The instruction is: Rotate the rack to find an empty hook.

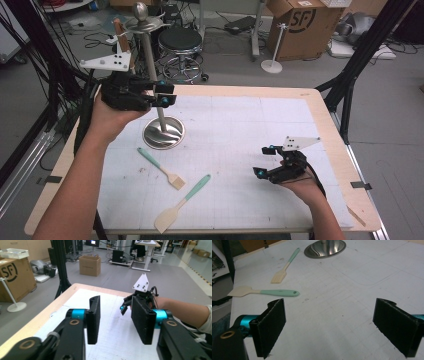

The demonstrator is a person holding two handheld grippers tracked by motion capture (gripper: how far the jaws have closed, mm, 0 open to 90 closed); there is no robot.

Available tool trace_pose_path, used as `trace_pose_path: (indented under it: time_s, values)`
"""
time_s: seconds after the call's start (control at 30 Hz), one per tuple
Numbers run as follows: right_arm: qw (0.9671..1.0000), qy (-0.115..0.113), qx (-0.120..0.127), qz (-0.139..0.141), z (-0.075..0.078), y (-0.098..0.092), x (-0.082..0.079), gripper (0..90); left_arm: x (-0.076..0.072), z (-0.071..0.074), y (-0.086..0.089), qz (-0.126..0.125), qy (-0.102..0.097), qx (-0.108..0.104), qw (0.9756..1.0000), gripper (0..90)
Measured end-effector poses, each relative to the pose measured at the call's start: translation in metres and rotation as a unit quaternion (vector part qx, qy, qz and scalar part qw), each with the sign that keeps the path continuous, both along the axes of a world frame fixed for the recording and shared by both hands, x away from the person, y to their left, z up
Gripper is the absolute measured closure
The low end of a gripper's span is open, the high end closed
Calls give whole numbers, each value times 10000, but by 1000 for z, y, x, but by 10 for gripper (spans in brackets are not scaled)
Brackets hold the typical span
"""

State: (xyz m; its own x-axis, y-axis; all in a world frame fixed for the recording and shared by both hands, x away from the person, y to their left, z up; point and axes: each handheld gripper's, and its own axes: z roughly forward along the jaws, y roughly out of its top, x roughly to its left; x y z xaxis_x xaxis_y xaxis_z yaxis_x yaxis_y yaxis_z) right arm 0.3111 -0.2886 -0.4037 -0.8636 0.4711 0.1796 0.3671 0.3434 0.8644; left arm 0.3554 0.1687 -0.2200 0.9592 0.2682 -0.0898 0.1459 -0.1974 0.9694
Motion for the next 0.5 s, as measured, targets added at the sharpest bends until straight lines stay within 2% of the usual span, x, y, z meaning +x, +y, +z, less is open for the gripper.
trace_pose_path:
  time_s: [0.1, 0.37, 0.5]
  values:
    - [10000, -8, 8, 2, 1, -1, -1, 110, 0, -11, -1, 47, 98, -3, 9999, 481]
    - [10000, -37, 5, 24, 1, -3, -1, 110, 0, -44, -3, 104, 278, 169, 9994, 396]
    - [10000, -60, 4, 20, 2, -2, -1, 111, -5, -58, -9, 77, 269, 275, 9992, 361]
